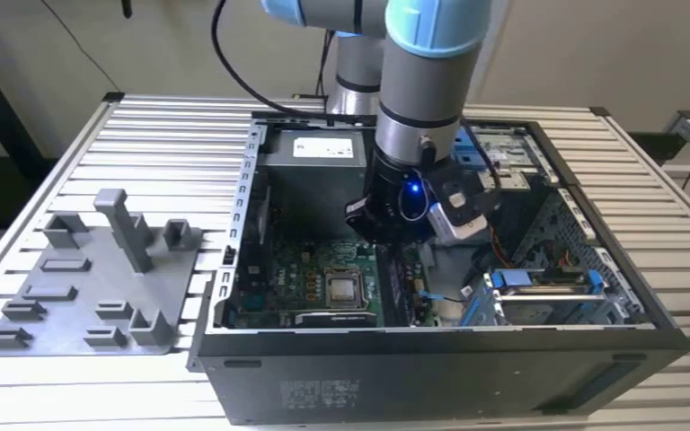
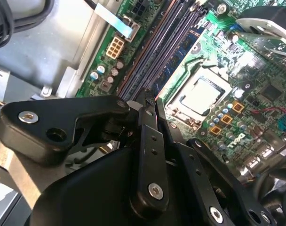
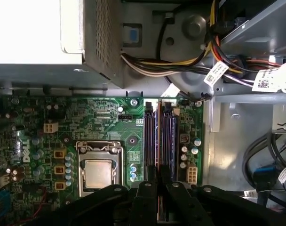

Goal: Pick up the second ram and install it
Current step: 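Insert the second ram into the second slot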

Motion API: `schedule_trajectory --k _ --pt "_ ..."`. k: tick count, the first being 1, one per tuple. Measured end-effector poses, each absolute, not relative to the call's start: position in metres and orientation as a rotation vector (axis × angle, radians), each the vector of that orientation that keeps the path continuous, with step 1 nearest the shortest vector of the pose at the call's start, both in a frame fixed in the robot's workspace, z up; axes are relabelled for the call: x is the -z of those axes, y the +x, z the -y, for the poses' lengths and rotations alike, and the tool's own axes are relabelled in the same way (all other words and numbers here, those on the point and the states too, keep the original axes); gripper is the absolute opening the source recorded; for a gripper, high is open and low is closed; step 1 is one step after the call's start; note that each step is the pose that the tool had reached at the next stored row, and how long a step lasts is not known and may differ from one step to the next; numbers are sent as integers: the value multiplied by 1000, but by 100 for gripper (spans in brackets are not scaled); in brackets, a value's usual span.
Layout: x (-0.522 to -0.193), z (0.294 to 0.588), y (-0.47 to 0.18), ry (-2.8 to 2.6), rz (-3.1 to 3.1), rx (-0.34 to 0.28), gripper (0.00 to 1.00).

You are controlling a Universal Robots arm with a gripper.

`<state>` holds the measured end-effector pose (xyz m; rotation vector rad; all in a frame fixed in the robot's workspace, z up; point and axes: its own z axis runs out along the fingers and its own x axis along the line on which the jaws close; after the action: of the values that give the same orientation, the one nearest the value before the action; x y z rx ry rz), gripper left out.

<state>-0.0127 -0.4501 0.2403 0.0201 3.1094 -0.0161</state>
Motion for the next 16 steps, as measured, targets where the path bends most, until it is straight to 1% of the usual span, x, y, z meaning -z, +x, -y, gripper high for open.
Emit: schedule_trajectory --k 5,11,16 --pt "-237 452 -14 20 -3118 8 14" --pt "-233 463 -14 29 -3127 2 14" --pt "-230 464 -14 33 -3127 -8 14"
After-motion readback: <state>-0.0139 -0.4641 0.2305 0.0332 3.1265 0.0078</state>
